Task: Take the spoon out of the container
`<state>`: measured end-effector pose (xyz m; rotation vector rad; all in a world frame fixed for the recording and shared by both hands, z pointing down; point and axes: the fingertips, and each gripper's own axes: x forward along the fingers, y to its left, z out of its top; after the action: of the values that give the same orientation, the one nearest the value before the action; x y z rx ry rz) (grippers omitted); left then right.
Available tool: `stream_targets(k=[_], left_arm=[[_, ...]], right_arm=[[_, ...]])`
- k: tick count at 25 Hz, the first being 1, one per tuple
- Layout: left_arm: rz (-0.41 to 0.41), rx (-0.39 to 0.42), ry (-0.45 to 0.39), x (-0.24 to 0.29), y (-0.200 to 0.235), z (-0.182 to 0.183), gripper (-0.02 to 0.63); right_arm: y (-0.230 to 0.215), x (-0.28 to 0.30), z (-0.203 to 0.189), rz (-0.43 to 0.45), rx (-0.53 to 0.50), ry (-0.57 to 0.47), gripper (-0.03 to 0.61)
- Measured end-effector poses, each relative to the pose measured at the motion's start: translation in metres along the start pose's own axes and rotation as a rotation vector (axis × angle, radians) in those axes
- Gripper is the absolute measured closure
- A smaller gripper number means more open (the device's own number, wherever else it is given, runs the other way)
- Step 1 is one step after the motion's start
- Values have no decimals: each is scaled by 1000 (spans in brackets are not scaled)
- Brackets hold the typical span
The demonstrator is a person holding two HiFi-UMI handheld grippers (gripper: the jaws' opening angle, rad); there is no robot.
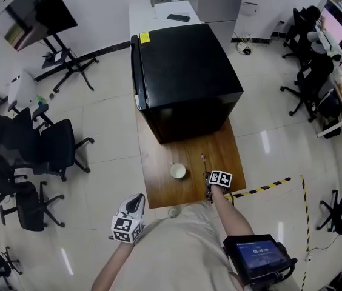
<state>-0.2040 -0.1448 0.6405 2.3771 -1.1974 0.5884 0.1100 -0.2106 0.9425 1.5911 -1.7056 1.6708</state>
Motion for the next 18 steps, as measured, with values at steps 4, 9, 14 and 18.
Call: stream_targets(k=[4, 9, 14, 18], left_arm=[[-2, 2, 7, -3, 0, -4, 614], [-23, 7, -4, -9, -5, -10, 614], [-48, -24, -43, -21, -6, -12, 614], [-98, -127, -79, -25, -5, -17, 614]], right_arm=[[-7, -1, 5, -58, -87, 0, 501], [-11, -32, 14, -68, -89, -93, 442], [16, -88, 5, 69, -9, -180, 454], [51, -134, -10, 148, 13, -215, 456]])
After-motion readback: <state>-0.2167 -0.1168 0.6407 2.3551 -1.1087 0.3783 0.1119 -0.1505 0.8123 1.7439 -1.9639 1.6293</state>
